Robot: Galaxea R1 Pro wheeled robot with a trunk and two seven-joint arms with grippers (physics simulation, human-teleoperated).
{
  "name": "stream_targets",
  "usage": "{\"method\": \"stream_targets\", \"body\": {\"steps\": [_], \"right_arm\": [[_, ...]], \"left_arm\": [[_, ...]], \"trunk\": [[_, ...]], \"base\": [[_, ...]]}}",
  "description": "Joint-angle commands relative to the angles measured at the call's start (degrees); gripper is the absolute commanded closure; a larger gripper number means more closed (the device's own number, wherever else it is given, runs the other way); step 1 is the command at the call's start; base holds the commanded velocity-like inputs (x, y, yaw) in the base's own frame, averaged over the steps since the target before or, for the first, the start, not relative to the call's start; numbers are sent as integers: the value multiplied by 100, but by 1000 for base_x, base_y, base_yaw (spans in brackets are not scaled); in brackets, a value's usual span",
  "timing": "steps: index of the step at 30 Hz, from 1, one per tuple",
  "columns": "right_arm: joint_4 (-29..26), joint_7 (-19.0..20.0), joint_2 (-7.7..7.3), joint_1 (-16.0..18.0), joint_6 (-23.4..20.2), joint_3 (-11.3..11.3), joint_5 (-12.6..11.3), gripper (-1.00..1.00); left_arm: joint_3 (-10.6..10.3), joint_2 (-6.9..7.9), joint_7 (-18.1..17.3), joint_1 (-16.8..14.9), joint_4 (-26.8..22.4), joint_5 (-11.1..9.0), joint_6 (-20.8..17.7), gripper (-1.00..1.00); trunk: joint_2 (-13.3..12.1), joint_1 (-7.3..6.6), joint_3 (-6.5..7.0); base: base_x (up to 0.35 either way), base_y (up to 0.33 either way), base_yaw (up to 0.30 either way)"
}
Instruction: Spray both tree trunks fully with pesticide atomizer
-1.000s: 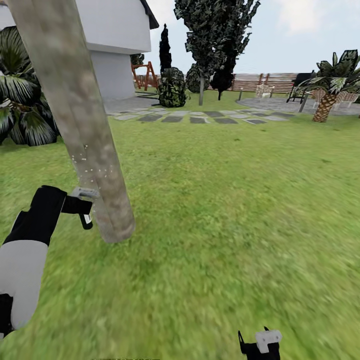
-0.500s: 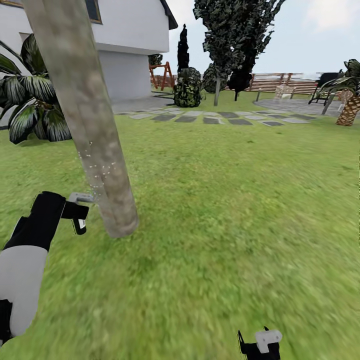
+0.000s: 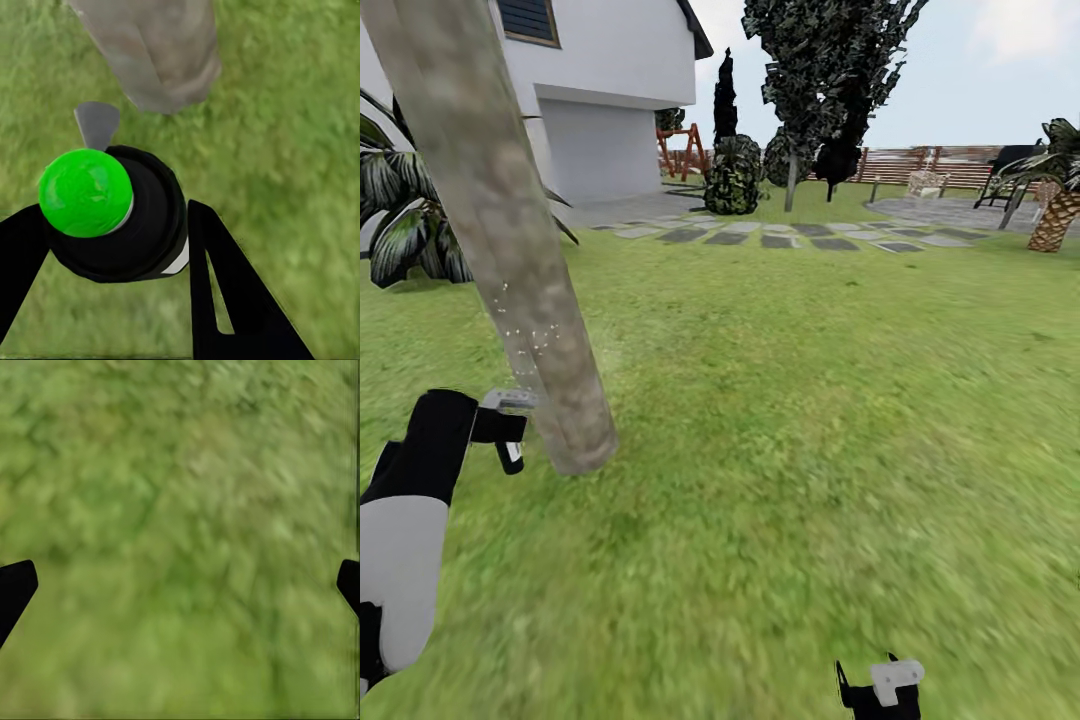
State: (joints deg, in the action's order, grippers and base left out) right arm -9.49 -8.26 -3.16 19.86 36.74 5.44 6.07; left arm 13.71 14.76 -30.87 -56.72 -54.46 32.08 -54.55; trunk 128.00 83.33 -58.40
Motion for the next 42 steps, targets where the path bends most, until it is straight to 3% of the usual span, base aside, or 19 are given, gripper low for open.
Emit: {"method": "stream_targets", "body": {"steps": [1,4,15,27,31,34,42], "right_arm": [[0,0,0,-1,0,0,0,-100],[0,0,0,-1,0,1,0,-100],[0,0,0,-1,0,1,0,-100],[0,0,0,-1,0,1,0,-100],[0,0,2,0,0,1,0,-100],[0,0,0,0,0,1,0,-100],[0,0,0,-1,0,1,0,-100]], "left_arm": [[35,70,23,17,6,-58,-9,100],[40,119,49,129,6,-53,-4,100],[18,-127,63,133,-3,-56,-12,100],[19,-240,63,193,3,-51,-1,100],[42,-174,137,597,-1,-36,35,100],[50,-137,516,825,-3,-51,116,100],[43,-313,651,850,-105,-122,113,100]], "trunk": [[0,0,0],[0,0,0],[0,0,0],[0,0,0],[0,0,0],[0,0,0],[0,0,0]], "base": [[0,-273,64],[6,-273,193],[244,-166,238],[263,-35,39],[14,0,252],[1,0,84],[83,-208,4]]}}
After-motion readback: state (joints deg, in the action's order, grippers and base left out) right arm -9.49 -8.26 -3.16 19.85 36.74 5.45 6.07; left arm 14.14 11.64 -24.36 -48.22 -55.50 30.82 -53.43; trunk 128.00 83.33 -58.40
